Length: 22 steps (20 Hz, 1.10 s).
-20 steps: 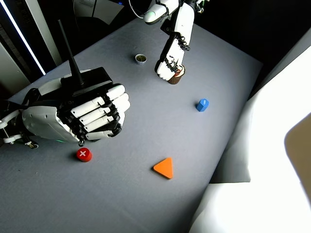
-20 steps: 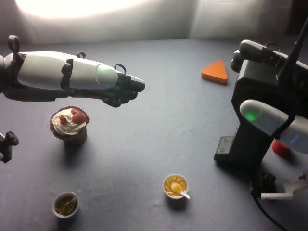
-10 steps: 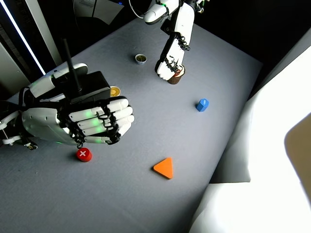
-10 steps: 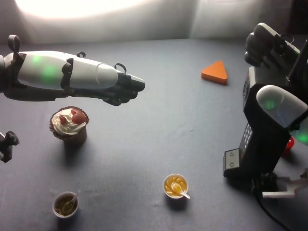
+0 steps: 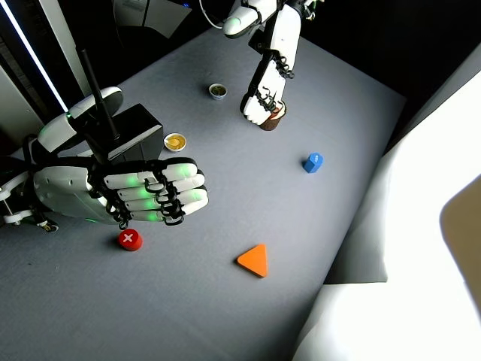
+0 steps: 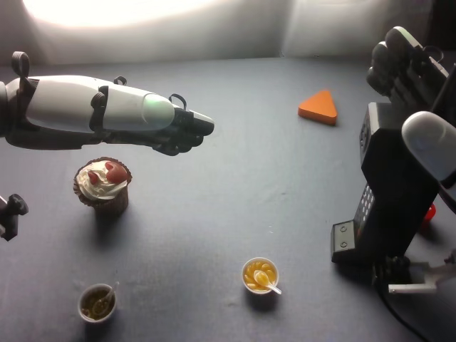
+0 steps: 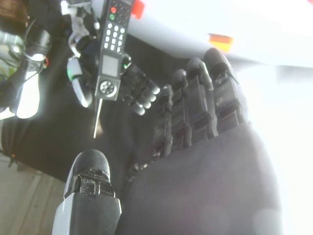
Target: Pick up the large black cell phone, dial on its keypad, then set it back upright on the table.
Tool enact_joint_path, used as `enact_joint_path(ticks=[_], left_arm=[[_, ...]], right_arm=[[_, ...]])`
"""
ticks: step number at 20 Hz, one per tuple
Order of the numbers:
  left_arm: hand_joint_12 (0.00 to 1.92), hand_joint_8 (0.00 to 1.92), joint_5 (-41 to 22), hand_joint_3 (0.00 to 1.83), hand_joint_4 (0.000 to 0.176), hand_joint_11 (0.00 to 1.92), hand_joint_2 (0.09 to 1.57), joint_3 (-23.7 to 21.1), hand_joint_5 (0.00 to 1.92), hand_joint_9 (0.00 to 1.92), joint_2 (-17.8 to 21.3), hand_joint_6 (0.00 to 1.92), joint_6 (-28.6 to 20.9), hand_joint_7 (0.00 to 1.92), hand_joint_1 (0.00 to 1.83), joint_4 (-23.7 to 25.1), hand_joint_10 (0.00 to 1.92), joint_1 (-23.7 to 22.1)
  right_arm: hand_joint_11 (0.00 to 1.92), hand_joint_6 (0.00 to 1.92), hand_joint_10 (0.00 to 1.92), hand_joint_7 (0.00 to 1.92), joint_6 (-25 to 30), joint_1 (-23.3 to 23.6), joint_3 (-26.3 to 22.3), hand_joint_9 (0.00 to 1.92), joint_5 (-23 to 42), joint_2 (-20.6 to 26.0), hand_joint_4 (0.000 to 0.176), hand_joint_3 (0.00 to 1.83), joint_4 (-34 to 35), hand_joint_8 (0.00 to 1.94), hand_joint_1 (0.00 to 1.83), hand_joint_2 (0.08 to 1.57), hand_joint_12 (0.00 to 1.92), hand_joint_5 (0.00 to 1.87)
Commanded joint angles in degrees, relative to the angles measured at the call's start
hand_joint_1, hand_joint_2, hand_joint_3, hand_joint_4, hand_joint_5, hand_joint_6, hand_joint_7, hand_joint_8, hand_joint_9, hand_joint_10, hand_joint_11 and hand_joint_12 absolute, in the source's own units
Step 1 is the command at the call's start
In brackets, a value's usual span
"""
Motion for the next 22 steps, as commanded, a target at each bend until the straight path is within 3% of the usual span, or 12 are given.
enact_joint_path(ticks=[1, 4, 5, 7, 9, 11, 16, 22], left_arm=[[0.44, 0.00, -2.6, 0.00, 0.032, 0.00, 1.14, -0.1, 0.17, 0.21, 0.0, 0.00, -0.5, 0.21, 0.00, -4.0, 0.00, -1.5], [0.44, 0.00, -2.5, 0.00, 0.031, 0.00, 1.14, -0.1, 0.18, 0.22, 0.0, 0.00, -0.5, 0.22, 0.00, -4.0, 0.00, -1.5], [0.45, 0.00, -2.5, 0.00, 0.032, 0.00, 1.14, -0.1, 0.18, 0.22, 0.0, 0.00, -0.5, 0.22, 0.00, -4.0, 0.00, -1.5], [0.40, 0.00, -2.5, 0.00, 0.035, 0.00, 1.14, -0.1, 0.17, 0.21, -0.1, 0.00, -0.5, 0.22, 0.00, -4.0, 0.00, -1.5], [0.39, 0.00, -2.5, 0.00, 0.037, 0.00, 1.15, -0.1, 0.17, 0.21, -0.1, 0.00, -0.5, 0.21, 0.00, -4.0, 0.00, -1.5], [0.40, 0.00, -2.5, 0.00, 0.039, 0.00, 1.14, -0.1, 0.18, 0.21, 0.0, 0.00, -0.6, 0.22, 0.00, -4.0, 0.00, -1.5], [0.40, 0.00, -2.5, 0.00, 0.038, 0.00, 1.14, -0.2, 0.17, 0.21, -0.1, 0.00, -0.7, 0.21, 0.00, -4.0, 0.00, -1.5], [0.43, 0.00, -2.5, 0.00, 0.034, 0.00, 1.14, -0.3, 0.17, 0.22, -0.1, 0.00, -0.8, 0.22, 0.00, -4.0, 0.00, -1.5]], right_arm=[[0.00, 0.00, 0.00, 0.12, 0.6, 0.4, -0.2, 0.08, 7.0, 0.6, 0.000, 0.00, -1.5, 0.00, 0.30, 0.96, 0.32, 0.07], [0.00, 0.00, 0.00, 0.03, 0.5, 0.4, -0.6, 0.00, 7.0, 0.7, 0.000, 0.00, -1.5, 0.00, 0.14, 0.91, 0.01, 0.00], [0.00, 0.00, 0.00, 0.01, 0.5, 0.4, -0.8, 0.00, 7.0, 0.7, 0.001, 0.00, -1.5, 0.00, 0.14, 0.89, 0.00, 0.00], [0.00, 0.00, 0.00, 0.00, 0.5, 0.4, -0.8, 0.00, 7.0, 0.8, 0.029, 0.00, -1.5, 0.00, 0.10, 0.87, 0.00, 0.00], [0.00, 0.00, 0.00, 0.00, 0.5, 0.4, -0.8, 0.00, 7.0, 0.9, 0.023, 0.00, -1.5, 0.00, 0.10, 0.86, 0.00, 0.00], [0.00, 0.00, 0.00, 0.00, 0.5, 0.4, -0.8, 0.00, 7.0, 0.9, 0.029, 0.00, -1.5, 0.00, 0.11, 0.85, 0.00, 0.00], [0.00, 0.00, 0.00, 0.00, 0.5, 0.4, -0.7, 0.00, 7.0, 1.0, 0.015, 0.00, -1.5, 0.00, 0.13, 0.85, 0.00, 0.00], [0.00, 0.00, 0.00, 0.00, 0.5, 1.0, -1.7, 0.00, 7.0, 2.0, 0.020, 0.00, -1.5, 0.00, 0.09, 0.84, 0.00, 0.00]])
